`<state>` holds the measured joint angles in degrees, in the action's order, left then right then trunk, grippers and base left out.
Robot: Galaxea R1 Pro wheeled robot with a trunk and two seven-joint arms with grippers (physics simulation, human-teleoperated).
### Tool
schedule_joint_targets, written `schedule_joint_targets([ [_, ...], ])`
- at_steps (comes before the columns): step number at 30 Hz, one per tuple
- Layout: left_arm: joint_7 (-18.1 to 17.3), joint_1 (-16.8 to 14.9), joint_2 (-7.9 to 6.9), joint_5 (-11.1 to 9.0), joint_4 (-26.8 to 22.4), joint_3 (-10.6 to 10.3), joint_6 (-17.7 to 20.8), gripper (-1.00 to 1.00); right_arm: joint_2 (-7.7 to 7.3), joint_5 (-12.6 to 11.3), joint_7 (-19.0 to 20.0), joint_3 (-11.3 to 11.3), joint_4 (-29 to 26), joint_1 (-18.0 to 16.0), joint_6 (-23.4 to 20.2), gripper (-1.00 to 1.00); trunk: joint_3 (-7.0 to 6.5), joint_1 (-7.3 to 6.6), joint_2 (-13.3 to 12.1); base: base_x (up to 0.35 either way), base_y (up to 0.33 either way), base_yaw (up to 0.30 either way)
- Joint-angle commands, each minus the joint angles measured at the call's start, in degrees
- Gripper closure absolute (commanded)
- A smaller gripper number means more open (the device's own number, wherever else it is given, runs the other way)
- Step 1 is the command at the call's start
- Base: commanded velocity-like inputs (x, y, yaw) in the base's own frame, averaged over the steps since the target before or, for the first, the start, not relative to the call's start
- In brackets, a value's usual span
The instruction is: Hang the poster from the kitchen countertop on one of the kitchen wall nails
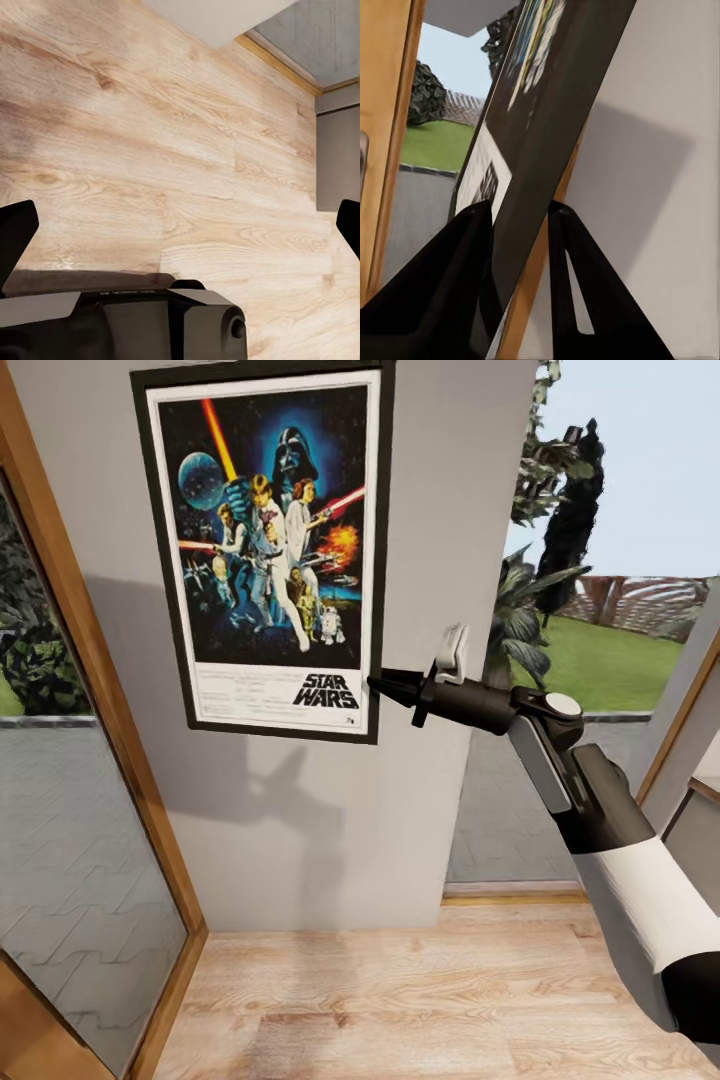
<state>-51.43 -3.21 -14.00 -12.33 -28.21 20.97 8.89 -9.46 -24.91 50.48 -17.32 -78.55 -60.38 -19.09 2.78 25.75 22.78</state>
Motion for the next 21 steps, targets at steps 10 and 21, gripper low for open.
schedule_joint_targets([
  [10, -0.35, -0.05, 0.02, -0.33, 0.01, 0.12, 0.60, -1.00, -0.11, 0.29, -0.12, 0.00, -0.03, 1.56, -0.34, 1.00, 0.13, 0.04, 0.13, 0.000, 0.000, 0.000],
  [21, -0.45, -0.05, -0.01, -0.33, 0.03, 0.12, 0.60, -1.00, -0.08, 0.30, -0.12, 0.00, -0.03, 1.58, -0.34, 1.00, 0.13, 0.04, 0.13, 0.000, 0.000, 0.000],
])
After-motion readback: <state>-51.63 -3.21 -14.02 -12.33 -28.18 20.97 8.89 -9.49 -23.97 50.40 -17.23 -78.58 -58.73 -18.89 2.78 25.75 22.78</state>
